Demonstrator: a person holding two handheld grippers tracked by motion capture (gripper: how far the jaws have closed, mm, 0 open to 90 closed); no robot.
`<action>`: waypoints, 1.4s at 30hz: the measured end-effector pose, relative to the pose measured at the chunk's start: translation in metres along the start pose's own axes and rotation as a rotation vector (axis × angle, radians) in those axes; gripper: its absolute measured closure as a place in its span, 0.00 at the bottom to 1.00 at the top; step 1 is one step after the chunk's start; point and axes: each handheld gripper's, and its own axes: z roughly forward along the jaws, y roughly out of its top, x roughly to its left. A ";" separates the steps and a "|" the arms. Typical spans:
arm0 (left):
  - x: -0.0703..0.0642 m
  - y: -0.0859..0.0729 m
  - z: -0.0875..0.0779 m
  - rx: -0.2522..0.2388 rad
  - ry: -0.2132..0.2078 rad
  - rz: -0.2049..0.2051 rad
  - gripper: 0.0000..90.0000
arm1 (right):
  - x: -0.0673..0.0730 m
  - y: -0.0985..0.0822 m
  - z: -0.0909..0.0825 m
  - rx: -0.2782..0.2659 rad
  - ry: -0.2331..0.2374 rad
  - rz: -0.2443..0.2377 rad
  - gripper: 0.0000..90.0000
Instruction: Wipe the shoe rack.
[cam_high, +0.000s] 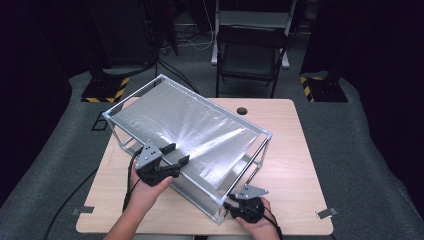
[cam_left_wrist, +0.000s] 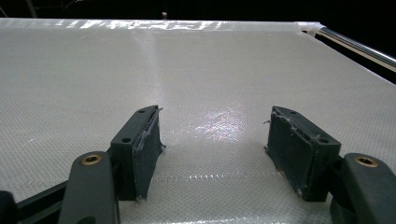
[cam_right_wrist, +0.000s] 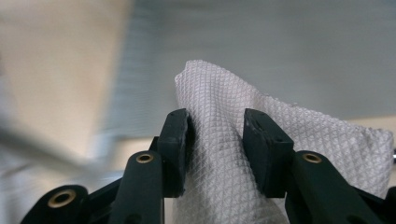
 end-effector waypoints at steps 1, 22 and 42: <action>0.000 0.000 0.000 0.000 0.000 0.000 0.38 | 0.006 -0.001 0.001 -0.006 0.024 -0.015 0.67; 0.000 0.000 0.001 -0.004 0.000 0.001 0.38 | -0.027 -0.007 -0.018 -0.038 -0.201 0.103 0.43; 0.000 0.000 0.002 -0.002 -0.001 -0.001 0.38 | -0.042 0.022 -0.069 -0.111 -0.071 0.183 0.83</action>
